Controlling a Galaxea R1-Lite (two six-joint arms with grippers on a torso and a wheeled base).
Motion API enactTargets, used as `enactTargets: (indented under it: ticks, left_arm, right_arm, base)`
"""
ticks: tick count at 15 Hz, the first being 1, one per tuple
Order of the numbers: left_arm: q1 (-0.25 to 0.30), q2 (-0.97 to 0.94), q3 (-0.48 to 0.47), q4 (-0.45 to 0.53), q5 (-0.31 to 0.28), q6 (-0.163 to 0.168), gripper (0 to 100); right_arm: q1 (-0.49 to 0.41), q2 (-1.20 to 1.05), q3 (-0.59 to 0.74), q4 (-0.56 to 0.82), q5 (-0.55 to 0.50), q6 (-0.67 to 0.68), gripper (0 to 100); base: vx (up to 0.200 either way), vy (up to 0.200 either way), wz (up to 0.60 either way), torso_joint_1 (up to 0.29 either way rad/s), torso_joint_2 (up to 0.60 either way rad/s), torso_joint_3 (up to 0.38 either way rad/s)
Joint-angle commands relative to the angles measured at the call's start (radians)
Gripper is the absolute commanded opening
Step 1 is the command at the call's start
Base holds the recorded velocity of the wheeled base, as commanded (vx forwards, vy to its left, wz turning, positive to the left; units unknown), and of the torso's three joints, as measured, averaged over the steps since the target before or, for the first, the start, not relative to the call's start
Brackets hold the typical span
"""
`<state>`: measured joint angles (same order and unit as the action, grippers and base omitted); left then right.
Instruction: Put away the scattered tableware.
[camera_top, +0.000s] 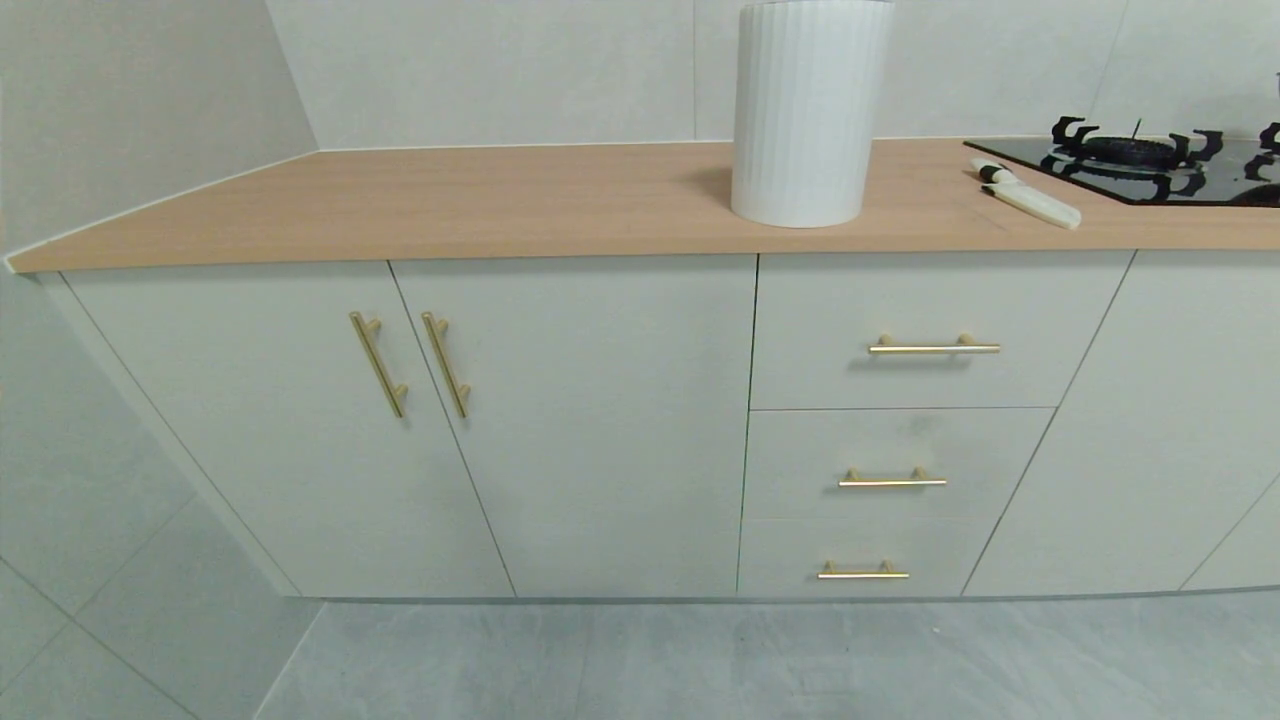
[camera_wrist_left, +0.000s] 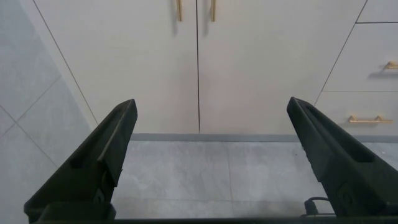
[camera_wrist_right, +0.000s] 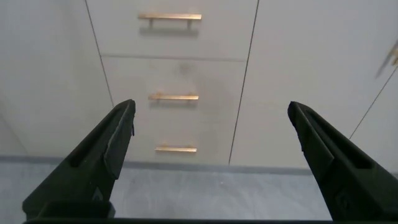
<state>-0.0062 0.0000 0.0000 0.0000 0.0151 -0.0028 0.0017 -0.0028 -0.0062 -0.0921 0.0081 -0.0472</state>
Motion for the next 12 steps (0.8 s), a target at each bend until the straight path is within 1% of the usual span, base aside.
enactTargets:
  ticks: [1,3,5,12]
  left_arm:
    - [0.000,0.002,0.000,0.000,0.000,0.000,100]
    - [0.000,0.002,0.000,0.000,0.000,0.000,100]
    - [0.000,0.002,0.000,0.000,0.000,0.000,100]
    - [0.000,0.002,0.000,0.000,-0.001,0.001,100]
  right_arm:
    - [0.000,0.003,0.006,0.028,0.000,0.001,100]
    - [0.000,0.003,0.006,0.034,0.001,0.004,100]
    - [0.000,0.003,0.005,0.104,0.001,0.006,100]
    - [0.000,0.003,0.005,0.091,0.004,0.058,100]
  base:
    - [0.000,0.000,0.00,0.000,0.00,0.000]
    - [0.000,0.000,0.00,0.000,0.00,0.000]
    - [0.000,0.000,0.00,0.000,0.00,0.000]
    - [0.000,0.000,0.00,0.000,0.00,0.000]
